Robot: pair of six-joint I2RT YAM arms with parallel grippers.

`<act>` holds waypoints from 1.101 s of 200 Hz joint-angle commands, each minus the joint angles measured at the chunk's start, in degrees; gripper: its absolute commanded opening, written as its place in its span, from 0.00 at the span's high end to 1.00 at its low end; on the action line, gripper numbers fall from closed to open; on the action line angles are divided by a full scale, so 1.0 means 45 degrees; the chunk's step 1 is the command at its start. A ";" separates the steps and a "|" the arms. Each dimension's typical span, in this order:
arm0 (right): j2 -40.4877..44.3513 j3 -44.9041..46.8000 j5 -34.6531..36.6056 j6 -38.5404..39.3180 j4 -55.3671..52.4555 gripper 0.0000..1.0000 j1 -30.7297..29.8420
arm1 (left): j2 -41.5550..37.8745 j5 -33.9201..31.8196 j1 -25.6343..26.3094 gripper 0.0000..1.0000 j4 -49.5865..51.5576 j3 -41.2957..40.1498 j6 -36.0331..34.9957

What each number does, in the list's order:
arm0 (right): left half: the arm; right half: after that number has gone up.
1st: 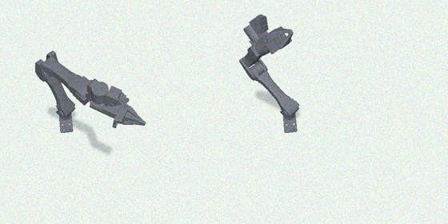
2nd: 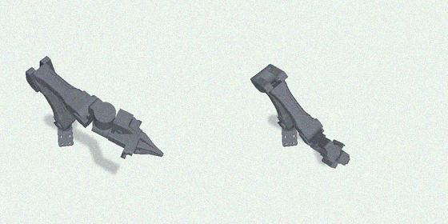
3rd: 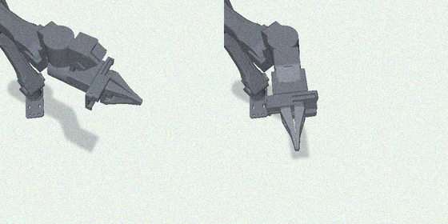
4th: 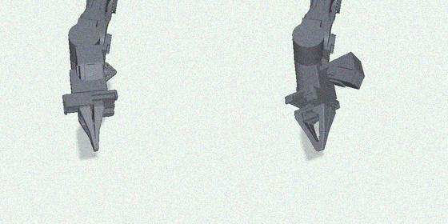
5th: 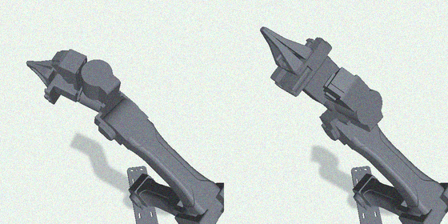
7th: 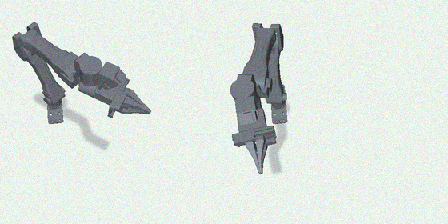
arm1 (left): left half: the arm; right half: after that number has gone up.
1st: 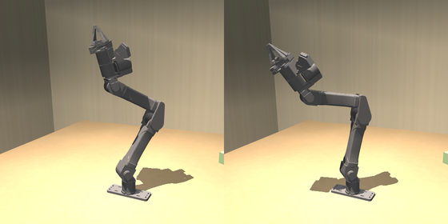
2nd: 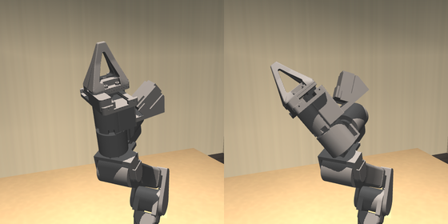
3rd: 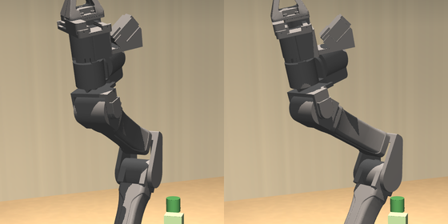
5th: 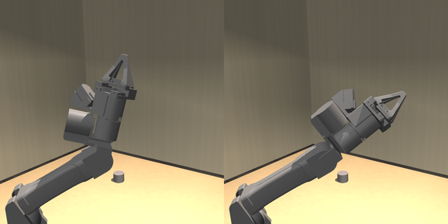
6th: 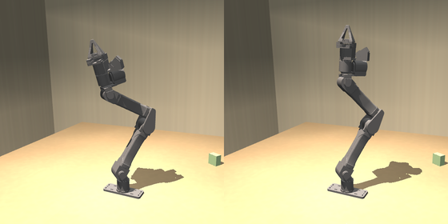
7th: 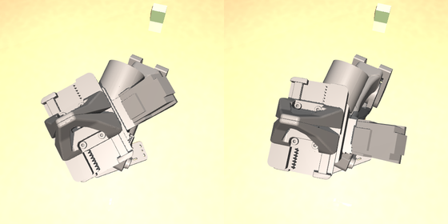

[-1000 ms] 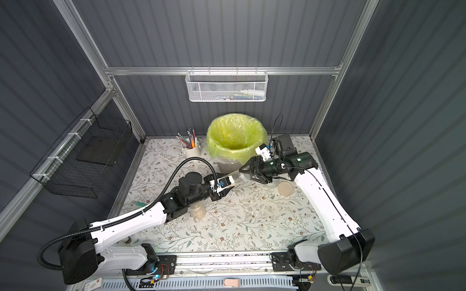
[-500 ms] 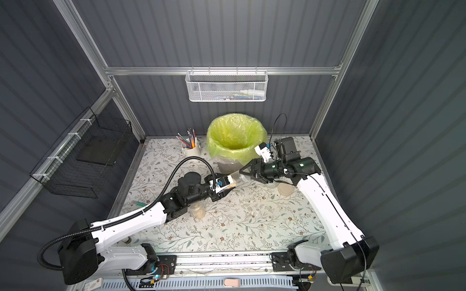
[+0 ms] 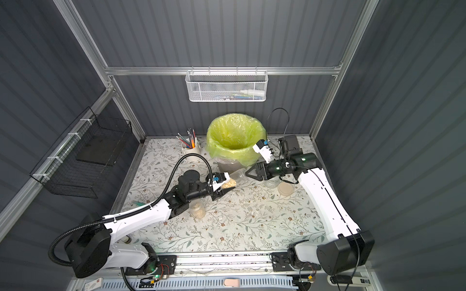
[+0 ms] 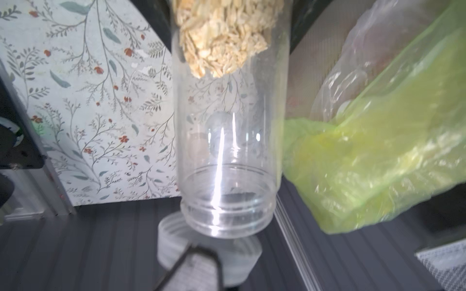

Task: Empty expired oatmeal from jars
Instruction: Open the lid of the jar, then place the lid at the center of the board.

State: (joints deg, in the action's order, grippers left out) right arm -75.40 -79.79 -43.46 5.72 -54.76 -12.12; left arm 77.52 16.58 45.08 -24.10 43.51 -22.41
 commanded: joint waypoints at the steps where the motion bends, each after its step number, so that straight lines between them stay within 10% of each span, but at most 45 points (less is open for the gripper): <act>1: -0.0002 -0.0480 0.0189 0.1718 -0.0560 0.72 0.0312 | -0.0058 0.0163 -0.0213 1.00 -0.0532 -0.0118 0.0401; 62: -0.0045 0.0059 -0.0043 0.1075 -0.0124 0.70 0.0428 | -0.0410 -0.0035 -0.0233 1.00 -0.0751 -0.0212 0.0538; 220: 0.3707 0.8470 0.7880 -0.9168 0.3554 0.68 0.0045 | -0.2954 -0.0789 -0.0233 1.00 -0.2444 -0.1846 0.2781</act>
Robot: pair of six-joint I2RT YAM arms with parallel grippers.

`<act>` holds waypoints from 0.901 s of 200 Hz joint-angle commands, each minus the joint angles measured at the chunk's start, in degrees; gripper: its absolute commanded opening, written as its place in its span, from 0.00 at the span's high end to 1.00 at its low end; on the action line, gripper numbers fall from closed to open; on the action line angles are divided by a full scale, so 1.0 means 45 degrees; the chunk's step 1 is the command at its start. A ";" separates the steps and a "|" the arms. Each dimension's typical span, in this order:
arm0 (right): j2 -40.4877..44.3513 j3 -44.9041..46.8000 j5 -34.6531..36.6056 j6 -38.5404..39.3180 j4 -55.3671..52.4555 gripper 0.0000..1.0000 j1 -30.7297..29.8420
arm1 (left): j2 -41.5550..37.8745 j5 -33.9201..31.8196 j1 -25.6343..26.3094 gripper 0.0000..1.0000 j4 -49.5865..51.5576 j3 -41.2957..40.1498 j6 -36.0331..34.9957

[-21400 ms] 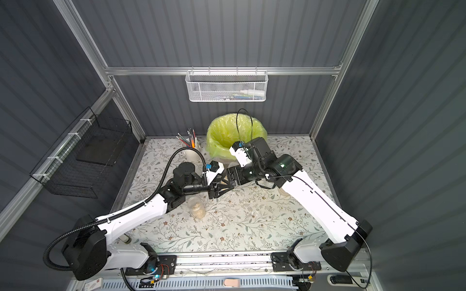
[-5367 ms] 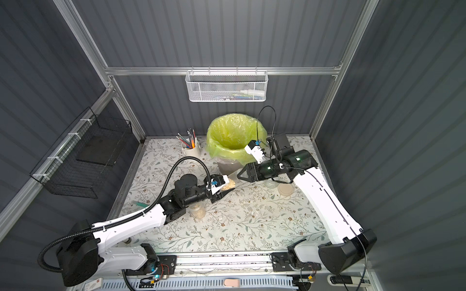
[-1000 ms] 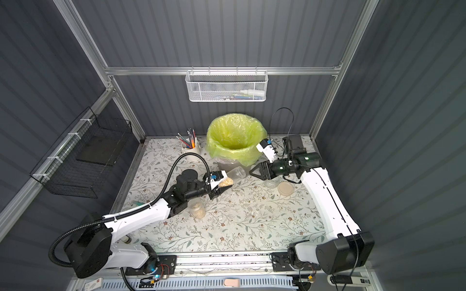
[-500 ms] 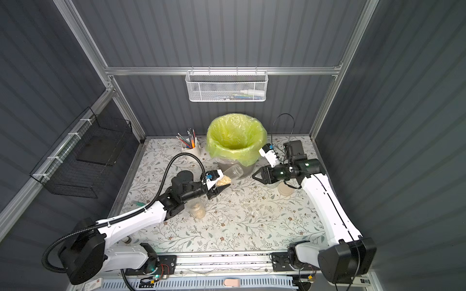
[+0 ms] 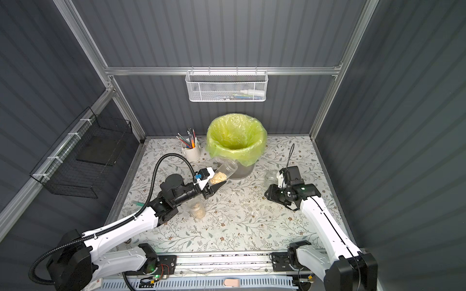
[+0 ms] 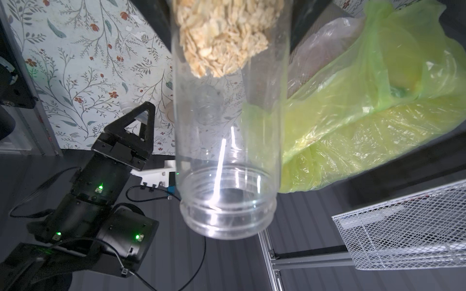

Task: Empty expired oatmeal from jars
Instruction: Place the lid at the center of the board.

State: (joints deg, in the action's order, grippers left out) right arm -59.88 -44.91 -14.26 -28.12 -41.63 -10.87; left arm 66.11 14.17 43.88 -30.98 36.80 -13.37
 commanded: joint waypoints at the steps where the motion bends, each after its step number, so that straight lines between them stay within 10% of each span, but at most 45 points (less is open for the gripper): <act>1: 0.0259 0.0759 0.1431 -0.1694 0.0636 0.68 -0.0246 | -0.0426 -0.0277 0.0035 1.00 -0.0931 -0.0360 0.0776; 180: -0.3375 0.2108 0.3875 -0.4263 0.2890 0.47 -0.3041 | -0.1146 -0.1051 0.0034 1.00 -0.1885 -0.1976 0.1643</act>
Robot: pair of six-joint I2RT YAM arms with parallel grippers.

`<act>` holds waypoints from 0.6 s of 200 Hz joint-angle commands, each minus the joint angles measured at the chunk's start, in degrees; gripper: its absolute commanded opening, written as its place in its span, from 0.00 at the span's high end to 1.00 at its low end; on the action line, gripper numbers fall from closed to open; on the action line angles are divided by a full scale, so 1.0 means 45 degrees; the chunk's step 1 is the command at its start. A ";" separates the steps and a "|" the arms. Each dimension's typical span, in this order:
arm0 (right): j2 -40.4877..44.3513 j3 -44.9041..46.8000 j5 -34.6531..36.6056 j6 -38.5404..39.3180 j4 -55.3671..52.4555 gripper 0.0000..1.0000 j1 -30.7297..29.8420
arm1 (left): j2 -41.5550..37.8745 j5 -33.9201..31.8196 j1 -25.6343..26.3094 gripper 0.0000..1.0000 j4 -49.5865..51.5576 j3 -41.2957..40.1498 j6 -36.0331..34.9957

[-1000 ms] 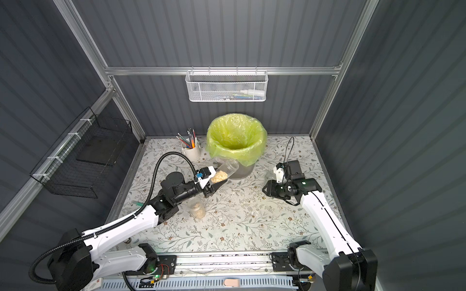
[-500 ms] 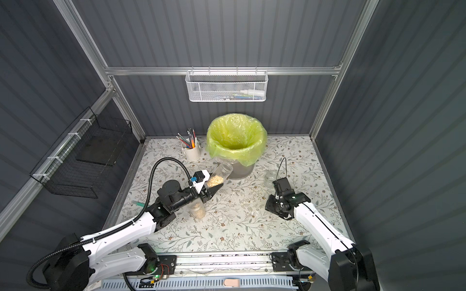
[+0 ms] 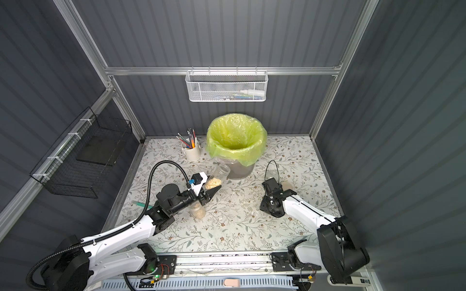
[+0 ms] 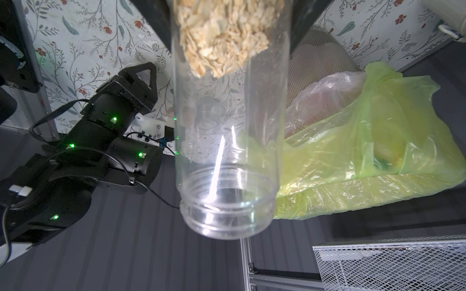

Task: Empty expired oatmeal from jars
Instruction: Place the lid at the center of the board.

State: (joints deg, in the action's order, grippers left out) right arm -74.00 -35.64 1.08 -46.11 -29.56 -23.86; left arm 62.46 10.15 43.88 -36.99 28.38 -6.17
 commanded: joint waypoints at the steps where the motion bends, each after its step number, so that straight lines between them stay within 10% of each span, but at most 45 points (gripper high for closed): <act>1: -0.0256 0.0048 0.0464 -0.0264 0.0215 0.47 -0.0162 | -0.0320 -0.0162 0.0034 1.00 -0.0549 -0.0101 0.0045; 120: -0.0509 -0.0221 0.0641 -0.0321 -0.0080 0.22 -0.0366 | -0.0127 -0.0069 0.0035 1.00 -0.0412 0.0177 -0.0185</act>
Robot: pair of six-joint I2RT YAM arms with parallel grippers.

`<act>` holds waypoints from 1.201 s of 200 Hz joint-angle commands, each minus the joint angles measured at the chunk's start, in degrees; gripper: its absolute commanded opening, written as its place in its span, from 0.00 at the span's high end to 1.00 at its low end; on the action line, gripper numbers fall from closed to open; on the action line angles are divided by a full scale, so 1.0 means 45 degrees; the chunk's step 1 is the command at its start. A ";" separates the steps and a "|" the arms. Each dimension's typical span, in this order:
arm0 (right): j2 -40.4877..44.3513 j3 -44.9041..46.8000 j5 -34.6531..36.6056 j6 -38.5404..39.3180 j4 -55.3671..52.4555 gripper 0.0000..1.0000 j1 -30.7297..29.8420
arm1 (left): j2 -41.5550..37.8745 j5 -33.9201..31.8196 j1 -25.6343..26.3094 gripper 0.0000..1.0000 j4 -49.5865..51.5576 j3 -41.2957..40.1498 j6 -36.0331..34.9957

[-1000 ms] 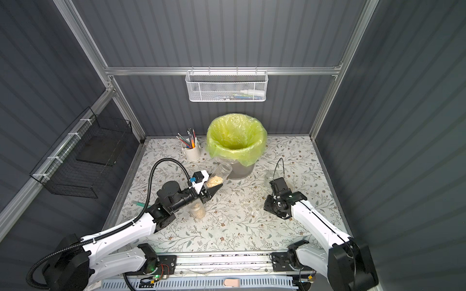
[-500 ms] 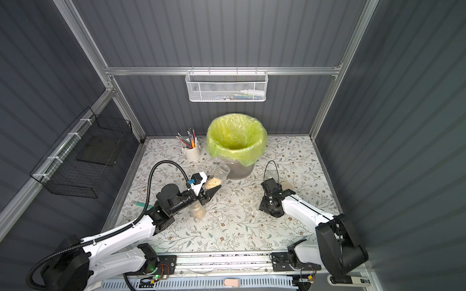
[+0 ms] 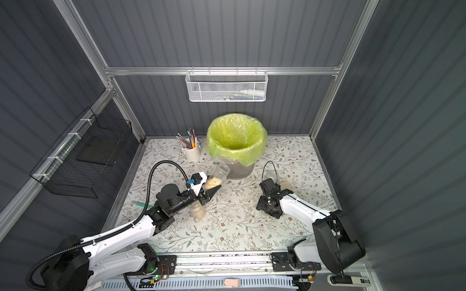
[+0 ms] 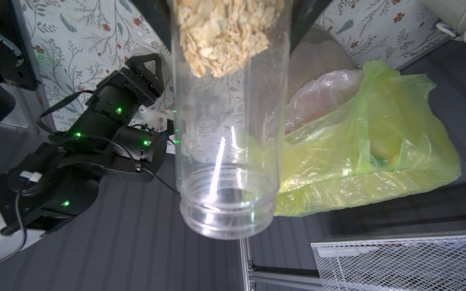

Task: Empty expired oatmeal from jars
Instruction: Place the lid at the center of the board.

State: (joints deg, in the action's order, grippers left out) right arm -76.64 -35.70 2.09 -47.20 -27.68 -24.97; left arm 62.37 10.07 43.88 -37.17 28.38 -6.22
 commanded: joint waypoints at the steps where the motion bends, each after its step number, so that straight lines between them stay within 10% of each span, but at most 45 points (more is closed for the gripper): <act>1: 0.0098 -0.0228 0.0416 -0.0078 -0.0522 0.22 -0.0126 | -0.0109 -0.0059 0.0035 1.00 -0.0373 0.0187 -0.0178; 39: 0.1593 -0.1519 0.0821 0.0206 -0.2630 0.01 -0.0311 | -0.0357 0.0019 0.0035 1.00 0.0579 0.0624 -0.0391; 83: 0.3973 -0.3227 0.0922 0.1054 -0.4710 0.01 -0.0369 | -0.0517 -0.0205 0.0034 0.99 0.1895 0.1414 -0.0823; 240: 0.7077 -0.4222 -0.4624 0.0566 0.1538 0.01 -0.0483 | 0.1901 -0.0295 -0.0058 0.98 0.6062 0.6757 -0.3042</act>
State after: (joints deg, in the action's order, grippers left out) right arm -43.92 -54.70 -14.46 -42.02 -31.73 -27.11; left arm 68.88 7.40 43.88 -12.58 54.08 -16.64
